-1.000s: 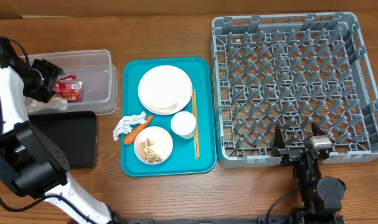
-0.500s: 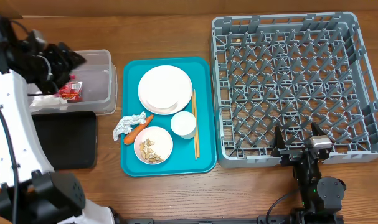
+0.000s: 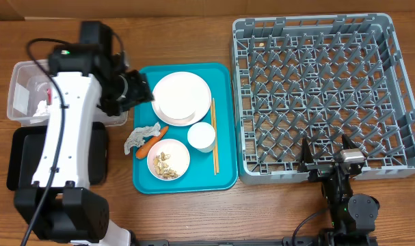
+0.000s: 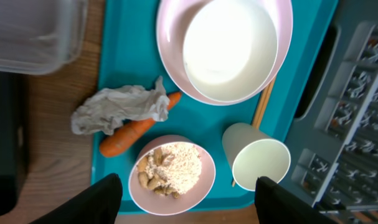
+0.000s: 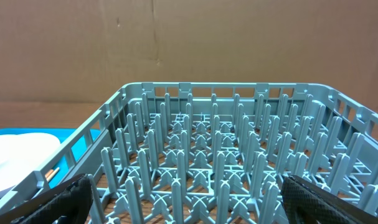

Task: Sort waste into correct bins and load items into the dishwasher
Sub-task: 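Reach the left gripper to the second white tissue and grasp it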

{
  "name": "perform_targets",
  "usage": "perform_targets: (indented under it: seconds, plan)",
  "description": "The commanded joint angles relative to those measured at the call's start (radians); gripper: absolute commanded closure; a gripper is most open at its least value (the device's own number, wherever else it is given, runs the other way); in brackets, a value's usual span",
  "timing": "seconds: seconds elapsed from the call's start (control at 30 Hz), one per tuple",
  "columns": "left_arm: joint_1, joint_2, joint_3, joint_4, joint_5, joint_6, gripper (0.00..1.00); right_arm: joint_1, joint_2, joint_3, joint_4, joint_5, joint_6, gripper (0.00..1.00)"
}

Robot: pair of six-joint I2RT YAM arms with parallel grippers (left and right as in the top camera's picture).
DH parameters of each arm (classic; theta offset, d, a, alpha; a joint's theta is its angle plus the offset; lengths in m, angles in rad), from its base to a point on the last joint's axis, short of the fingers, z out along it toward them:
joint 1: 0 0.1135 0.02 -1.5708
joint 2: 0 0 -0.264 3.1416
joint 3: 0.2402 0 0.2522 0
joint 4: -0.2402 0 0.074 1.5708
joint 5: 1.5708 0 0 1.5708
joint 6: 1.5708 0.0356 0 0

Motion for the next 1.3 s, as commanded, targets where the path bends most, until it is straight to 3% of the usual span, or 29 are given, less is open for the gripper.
perform_targets:
  seconds: [0.0,0.43,0.7,1.27]
  plan:
    - [-0.056,0.011,-0.081,0.047,-0.095,-0.075,0.27,-0.006,-0.010,-0.011,0.005,-0.002,0.005,0.00]
    - [-0.158,0.013,-0.349,0.311,-0.097,-0.077,0.17,-0.006,-0.010,-0.011,0.005,-0.002,0.005,0.00]
    - [-0.156,0.015,-0.372,0.325,-0.209,-0.078,0.14,-0.006,-0.010,-0.011,0.005,-0.002,0.005,0.00]
    - [-0.158,0.016,-0.489,0.435,-0.253,-0.077,0.13,-0.006,-0.010,-0.011,0.005,-0.002,0.005,0.00]
